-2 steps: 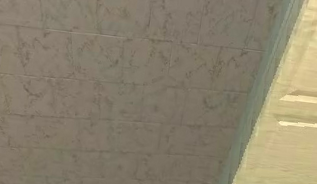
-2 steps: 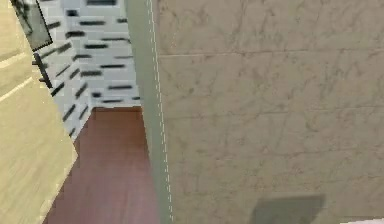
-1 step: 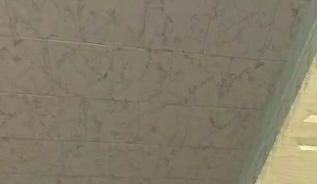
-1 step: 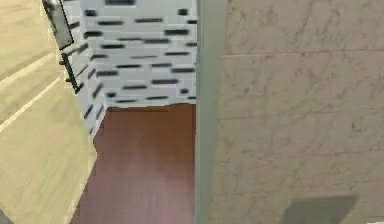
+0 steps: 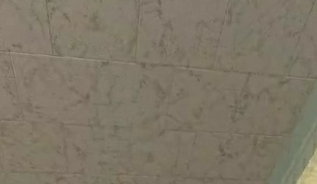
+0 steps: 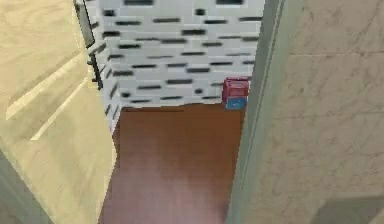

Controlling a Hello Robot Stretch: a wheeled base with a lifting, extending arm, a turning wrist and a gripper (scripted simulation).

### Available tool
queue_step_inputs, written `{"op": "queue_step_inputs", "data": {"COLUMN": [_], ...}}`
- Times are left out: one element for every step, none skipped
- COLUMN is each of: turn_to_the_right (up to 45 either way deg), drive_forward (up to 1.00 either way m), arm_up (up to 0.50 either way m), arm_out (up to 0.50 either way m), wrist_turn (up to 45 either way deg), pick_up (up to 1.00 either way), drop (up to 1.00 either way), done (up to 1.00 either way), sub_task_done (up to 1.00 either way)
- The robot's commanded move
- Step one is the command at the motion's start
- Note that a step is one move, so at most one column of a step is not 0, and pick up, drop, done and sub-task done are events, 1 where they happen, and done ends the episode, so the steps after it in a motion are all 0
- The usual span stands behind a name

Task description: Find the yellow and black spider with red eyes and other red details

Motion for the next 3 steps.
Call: {"op": "queue_step_inputs", "data": {"turn_to_the_right": [45.0, 39.0, 0.0], "drive_forward": [0.0, 0.0, 0.9], "arm_up": [0.0, 0.0, 0.0], "arm_out": [0.0, 0.0, 0.0], "wrist_turn": [0.0, 0.0, 0.0], "pick_up": [0.0, 0.0, 0.0], "drop": [0.0, 0.0, 0.0], "done": [0.0, 0.0, 0.0], "sub_task_done": [0.0, 0.0, 0.0]}}
